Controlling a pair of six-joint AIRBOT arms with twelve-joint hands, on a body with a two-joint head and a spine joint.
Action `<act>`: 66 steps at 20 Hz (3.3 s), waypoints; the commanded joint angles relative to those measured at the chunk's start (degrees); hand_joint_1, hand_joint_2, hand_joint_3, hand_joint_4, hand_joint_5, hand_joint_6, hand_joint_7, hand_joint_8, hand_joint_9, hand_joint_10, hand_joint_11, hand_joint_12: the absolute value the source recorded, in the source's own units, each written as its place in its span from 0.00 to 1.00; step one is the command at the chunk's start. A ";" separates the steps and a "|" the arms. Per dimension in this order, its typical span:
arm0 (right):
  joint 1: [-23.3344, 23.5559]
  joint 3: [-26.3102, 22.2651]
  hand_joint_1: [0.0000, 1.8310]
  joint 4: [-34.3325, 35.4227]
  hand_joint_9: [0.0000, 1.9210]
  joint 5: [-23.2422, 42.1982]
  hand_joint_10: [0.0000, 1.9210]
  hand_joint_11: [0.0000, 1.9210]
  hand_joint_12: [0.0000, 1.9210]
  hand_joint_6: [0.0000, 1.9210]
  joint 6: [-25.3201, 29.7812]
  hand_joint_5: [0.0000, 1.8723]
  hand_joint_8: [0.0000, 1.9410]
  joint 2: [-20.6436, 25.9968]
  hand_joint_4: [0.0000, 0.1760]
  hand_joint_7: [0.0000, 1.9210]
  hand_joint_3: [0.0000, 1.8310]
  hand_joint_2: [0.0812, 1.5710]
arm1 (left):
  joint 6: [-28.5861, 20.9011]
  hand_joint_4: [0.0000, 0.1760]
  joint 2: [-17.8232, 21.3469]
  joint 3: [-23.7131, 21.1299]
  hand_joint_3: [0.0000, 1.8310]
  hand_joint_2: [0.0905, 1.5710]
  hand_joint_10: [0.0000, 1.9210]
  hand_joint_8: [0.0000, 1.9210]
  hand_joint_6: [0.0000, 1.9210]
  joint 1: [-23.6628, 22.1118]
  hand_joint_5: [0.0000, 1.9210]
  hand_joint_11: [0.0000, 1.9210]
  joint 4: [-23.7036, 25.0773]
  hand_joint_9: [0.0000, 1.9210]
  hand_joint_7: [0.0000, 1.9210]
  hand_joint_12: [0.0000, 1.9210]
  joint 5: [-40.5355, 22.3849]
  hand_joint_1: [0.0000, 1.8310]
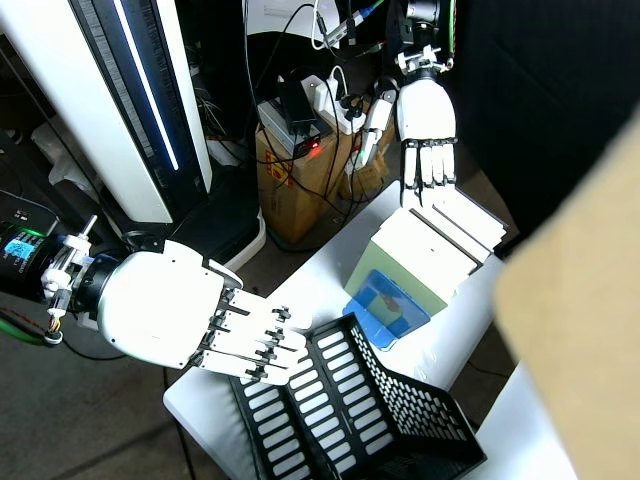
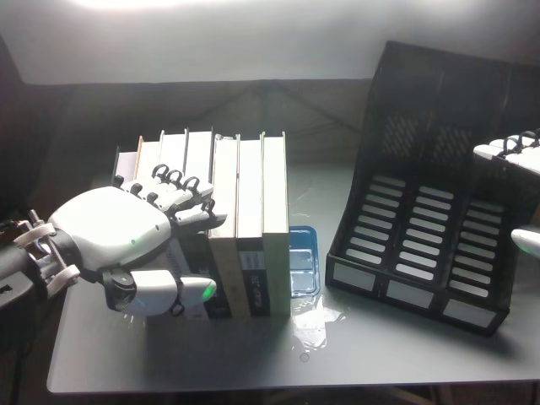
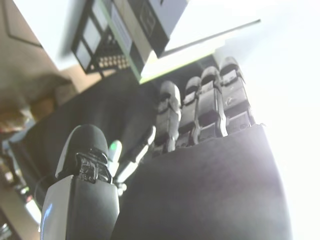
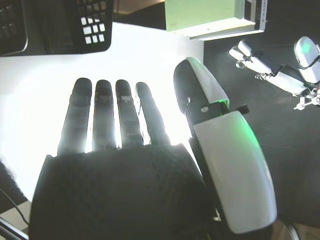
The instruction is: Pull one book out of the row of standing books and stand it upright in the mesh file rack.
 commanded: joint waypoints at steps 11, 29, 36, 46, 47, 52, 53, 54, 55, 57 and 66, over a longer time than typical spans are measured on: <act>0.06 0.46 0.29 -0.17 0.00 6.04 0.00 0.00 0.00 0.00 0.17 0.01 0.00 -0.13 0.00 0.00 0.00 0.91 | 7.37 0.36 -1.24 0.85 0.00 0.79 0.00 0.00 0.01 -2.64 0.14 0.00 -3.77 0.00 0.00 0.00 -3.37 0.04; -0.17 0.35 0.29 0.12 0.00 6.06 0.00 0.00 0.00 0.00 0.18 0.02 0.00 -0.30 0.00 0.00 0.00 0.91 | 8.40 0.27 -0.13 -3.63 0.00 0.80 0.00 0.00 0.01 2.39 0.25 0.00 -2.99 0.00 0.00 0.00 -3.95 0.01; -0.18 0.27 0.31 0.13 0.00 6.06 0.00 0.00 0.00 0.00 0.18 0.02 0.00 -0.33 0.00 0.00 0.00 0.91 | 4.76 0.20 1.38 -6.94 0.00 0.79 0.00 0.00 0.01 7.16 0.27 0.00 -1.28 0.00 0.00 0.00 -8.01 0.04; -0.41 0.23 0.34 0.28 0.00 6.04 0.00 0.00 0.07 0.00 0.18 0.03 0.00 -0.41 0.00 0.00 0.00 0.90 | 0.62 0.18 1.67 -9.48 0.00 0.79 0.00 0.00 0.01 11.91 0.30 0.00 0.04 0.00 0.00 0.00 -10.61 0.09; -0.43 0.23 0.33 0.28 0.00 6.04 0.00 0.00 0.06 0.00 0.18 0.02 0.00 -0.45 0.00 0.00 0.00 0.90 | 0.23 0.10 1.65 -9.62 0.00 0.78 0.00 0.00 0.01 12.30 0.30 0.00 0.22 0.00 0.00 0.00 -10.67 0.09; -0.47 0.24 0.32 0.29 0.00 5.97 0.00 0.00 0.07 0.00 0.18 0.02 0.00 -0.51 0.00 0.00 0.00 0.90 | -0.69 0.20 2.01 -10.09 0.00 0.77 0.00 0.00 0.00 12.93 0.29 0.00 0.83 0.00 0.00 0.00 -12.84 0.07; -0.47 0.23 0.32 0.15 0.00 5.98 0.00 0.00 0.07 0.00 0.22 0.02 0.00 -0.50 0.00 0.00 0.00 0.90 | -0.73 0.20 2.29 -10.28 0.00 0.77 0.00 0.00 0.00 12.91 0.29 0.00 0.98 0.00 0.00 0.00 -13.58 0.07; -0.44 0.21 0.35 -0.41 0.00 5.99 0.00 0.00 0.16 0.00 0.46 0.02 0.00 -0.50 0.00 0.00 0.00 0.89 | -0.76 0.13 2.82 -10.60 0.01 0.81 0.00 0.00 0.00 12.80 0.21 0.00 1.11 0.00 0.00 0.00 -15.21 0.06; -0.34 0.13 0.35 -1.13 0.00 6.00 0.00 0.00 0.16 0.00 0.85 0.02 0.00 -0.49 0.00 0.00 0.00 0.89 | -0.77 0.13 3.33 -10.84 0.01 0.81 0.00 0.00 0.00 12.65 0.21 0.00 1.14 0.00 0.00 0.00 -16.79 0.06; 0.41 -0.50 0.36 -3.36 0.00 6.02 0.00 0.00 0.03 0.00 0.99 0.00 0.00 0.12 0.00 0.00 0.00 0.86 | -0.80 0.39 4.53 -11.33 0.00 0.81 0.00 0.00 0.00 12.01 0.01 0.00 1.53 0.00 0.00 0.00 -20.32 0.07; 7.64 -2.88 0.43 -19.48 0.00 2.45 0.00 0.00 0.00 0.00 4.43 0.01 0.00 1.62 0.00 0.00 0.00 0.80 | -0.05 0.20 7.09 -10.34 0.00 0.89 0.00 0.00 0.00 11.97 0.01 0.00 -5.59 0.00 0.00 0.00 -28.57 0.16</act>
